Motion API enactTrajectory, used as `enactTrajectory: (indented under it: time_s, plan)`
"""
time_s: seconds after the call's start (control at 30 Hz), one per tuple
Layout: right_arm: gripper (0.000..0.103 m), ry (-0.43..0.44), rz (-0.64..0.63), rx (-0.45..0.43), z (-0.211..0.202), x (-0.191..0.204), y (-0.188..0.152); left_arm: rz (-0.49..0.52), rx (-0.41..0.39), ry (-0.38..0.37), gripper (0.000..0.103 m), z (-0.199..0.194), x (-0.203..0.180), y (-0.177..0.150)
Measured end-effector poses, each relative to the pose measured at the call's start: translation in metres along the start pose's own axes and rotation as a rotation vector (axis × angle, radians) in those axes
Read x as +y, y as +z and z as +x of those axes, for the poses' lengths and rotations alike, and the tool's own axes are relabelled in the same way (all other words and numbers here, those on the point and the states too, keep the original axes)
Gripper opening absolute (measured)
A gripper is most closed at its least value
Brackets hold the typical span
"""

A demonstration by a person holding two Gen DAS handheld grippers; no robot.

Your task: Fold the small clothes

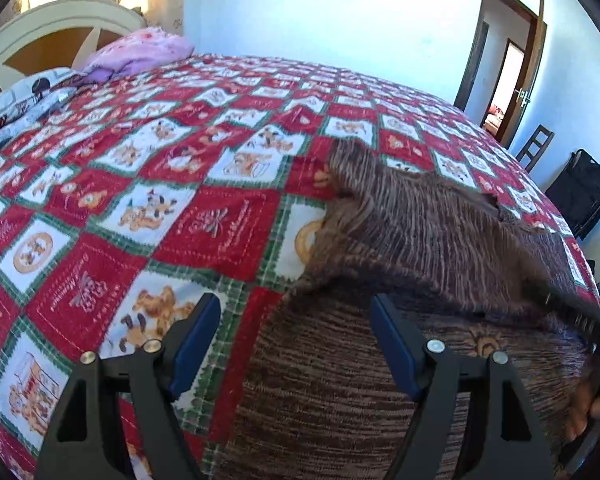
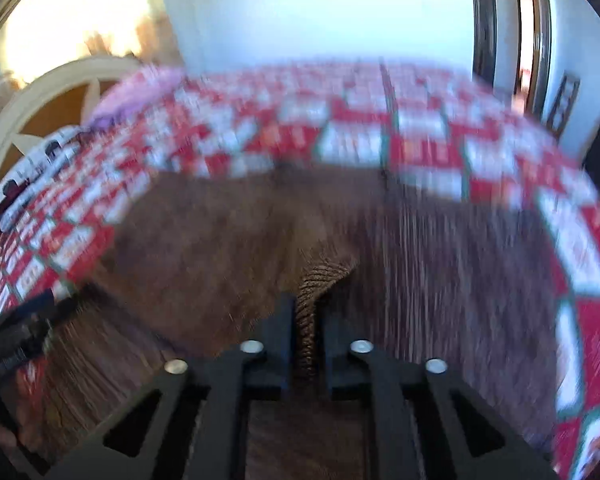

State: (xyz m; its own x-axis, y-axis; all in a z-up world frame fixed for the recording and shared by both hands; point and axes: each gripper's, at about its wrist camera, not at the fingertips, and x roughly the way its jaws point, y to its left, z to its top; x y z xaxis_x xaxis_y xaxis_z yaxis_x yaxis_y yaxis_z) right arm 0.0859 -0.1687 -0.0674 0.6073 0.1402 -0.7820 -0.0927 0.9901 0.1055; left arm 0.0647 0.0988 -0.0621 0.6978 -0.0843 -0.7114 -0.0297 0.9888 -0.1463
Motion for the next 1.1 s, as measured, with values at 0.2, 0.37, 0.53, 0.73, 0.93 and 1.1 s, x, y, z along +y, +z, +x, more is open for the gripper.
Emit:
enactTrajectory:
  time_s: [0.2,0.37,0.53,0.73,0.93,1.1]
  plan:
    - [0.063,0.091,0.231,-0.13,-0.027,-0.046,-0.008,0.039,-0.076,0.029,0.079,-0.009,-0.003,0.018]
    - [0.038,0.156,0.372,-0.139,-0.011,-0.07,0.025,0.022,-0.104,0.077,0.083,0.004,-0.01,0.04]
    - [0.027,0.1,0.297,0.0,0.028,-0.045,0.037,0.043,-0.033,0.134,0.083,0.038,-0.018,0.038]
    - [0.024,0.234,0.196,-0.07,0.012,-0.011,0.016,-0.026,0.047,0.109,0.093,0.053,-0.004,0.029]
    - [0.049,0.224,0.253,-0.059,0.011,-0.02,0.014,-0.011,0.053,0.127,0.095,0.055,-0.008,0.027]
    - [0.057,0.328,0.407,-0.029,0.019,-0.044,0.012,-0.011,0.053,0.126,0.097,0.056,-0.007,0.028]
